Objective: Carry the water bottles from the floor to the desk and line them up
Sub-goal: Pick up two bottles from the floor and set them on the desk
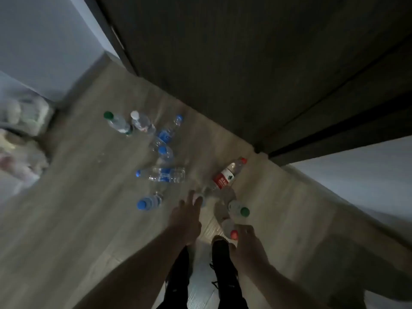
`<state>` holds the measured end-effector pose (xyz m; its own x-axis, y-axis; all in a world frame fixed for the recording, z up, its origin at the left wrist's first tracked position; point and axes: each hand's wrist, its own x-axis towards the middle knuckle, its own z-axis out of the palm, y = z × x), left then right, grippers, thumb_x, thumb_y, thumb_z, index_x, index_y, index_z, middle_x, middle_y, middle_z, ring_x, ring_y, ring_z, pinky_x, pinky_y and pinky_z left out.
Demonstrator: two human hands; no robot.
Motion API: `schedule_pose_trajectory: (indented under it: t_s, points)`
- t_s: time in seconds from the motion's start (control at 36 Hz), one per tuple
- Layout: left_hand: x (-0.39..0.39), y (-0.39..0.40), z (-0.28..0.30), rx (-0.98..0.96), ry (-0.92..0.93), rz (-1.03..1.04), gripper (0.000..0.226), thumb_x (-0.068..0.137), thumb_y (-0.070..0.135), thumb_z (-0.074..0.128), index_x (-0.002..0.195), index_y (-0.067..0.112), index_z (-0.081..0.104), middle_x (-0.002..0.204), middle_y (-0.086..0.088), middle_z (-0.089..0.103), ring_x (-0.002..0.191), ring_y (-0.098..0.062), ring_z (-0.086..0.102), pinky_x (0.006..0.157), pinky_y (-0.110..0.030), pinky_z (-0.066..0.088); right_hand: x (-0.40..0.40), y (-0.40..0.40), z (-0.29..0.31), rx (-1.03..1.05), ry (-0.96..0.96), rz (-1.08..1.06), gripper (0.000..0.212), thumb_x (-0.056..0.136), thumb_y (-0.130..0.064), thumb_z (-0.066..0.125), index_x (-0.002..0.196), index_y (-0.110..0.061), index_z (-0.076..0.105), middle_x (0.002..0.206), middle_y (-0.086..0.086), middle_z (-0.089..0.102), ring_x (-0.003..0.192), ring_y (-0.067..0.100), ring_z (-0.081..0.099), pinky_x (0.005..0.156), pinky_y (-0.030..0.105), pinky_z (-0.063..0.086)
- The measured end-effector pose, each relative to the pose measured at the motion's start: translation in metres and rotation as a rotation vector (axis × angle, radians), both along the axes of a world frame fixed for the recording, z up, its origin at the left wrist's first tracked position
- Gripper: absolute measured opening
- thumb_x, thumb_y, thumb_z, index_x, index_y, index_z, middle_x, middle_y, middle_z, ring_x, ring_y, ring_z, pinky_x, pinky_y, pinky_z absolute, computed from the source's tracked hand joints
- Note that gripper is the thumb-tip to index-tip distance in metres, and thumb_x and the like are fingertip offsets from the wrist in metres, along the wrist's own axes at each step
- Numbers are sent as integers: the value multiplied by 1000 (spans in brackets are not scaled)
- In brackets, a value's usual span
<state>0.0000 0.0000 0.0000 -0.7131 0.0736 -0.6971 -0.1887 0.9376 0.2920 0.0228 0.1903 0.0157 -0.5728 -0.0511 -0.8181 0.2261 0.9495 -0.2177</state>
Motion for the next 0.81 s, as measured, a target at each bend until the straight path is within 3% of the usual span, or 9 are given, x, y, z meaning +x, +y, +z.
schedule_pose_trajectory:
  t_s: [0.14,0.22,0.33,0.42,0.58,0.69,0.81]
  points:
    - [-7,14,-63,44,12,95,66,89,9,64,147,21,34,156,-2,14,120,-27,48,89,-36,52,2,-1,-62,8,-33,-38,49,99,-24,59,145,-22,40,138,4,41,120,29,60,98,39,53]
    - [-1,19,-89,55,43,152,53,86,-2,64,133,15,48,144,-4,37,107,-22,55,79,-32,54,6,-2,-85,12,-58,-36,38,99,-19,59,134,-23,46,129,4,41,114,29,62,94,37,54]
    - [6,19,-111,74,83,209,34,85,0,64,114,16,56,138,0,37,93,-14,52,71,-26,46,3,-2,-101,45,-18,-31,26,97,-15,60,120,-22,51,107,-1,33,106,30,65,90,38,54]
    - [14,12,-107,98,48,291,22,86,0,61,102,15,58,128,-2,47,89,-12,52,73,-26,51,1,0,-99,45,-25,-31,27,97,-12,57,123,-18,52,110,1,36,109,31,64,92,38,54]
    - [36,0,-16,81,26,343,7,92,15,60,99,16,60,113,0,44,75,-18,50,66,-31,42,4,2,-26,10,-15,-49,24,94,-14,62,115,-13,53,109,-1,36,101,30,63,83,32,50]
    - [61,-8,79,68,-9,398,10,87,14,61,96,18,56,107,-1,48,69,-22,52,65,-35,49,5,-3,76,-44,0,-21,24,89,-16,70,101,-19,50,108,0,40,98,28,64,88,35,54]
    - [90,-12,199,82,-22,464,14,83,13,67,88,22,58,107,0,47,73,-29,60,64,-38,51,3,-7,187,-85,32,76,25,92,-11,67,114,-13,54,119,4,43,104,31,64,88,35,49]
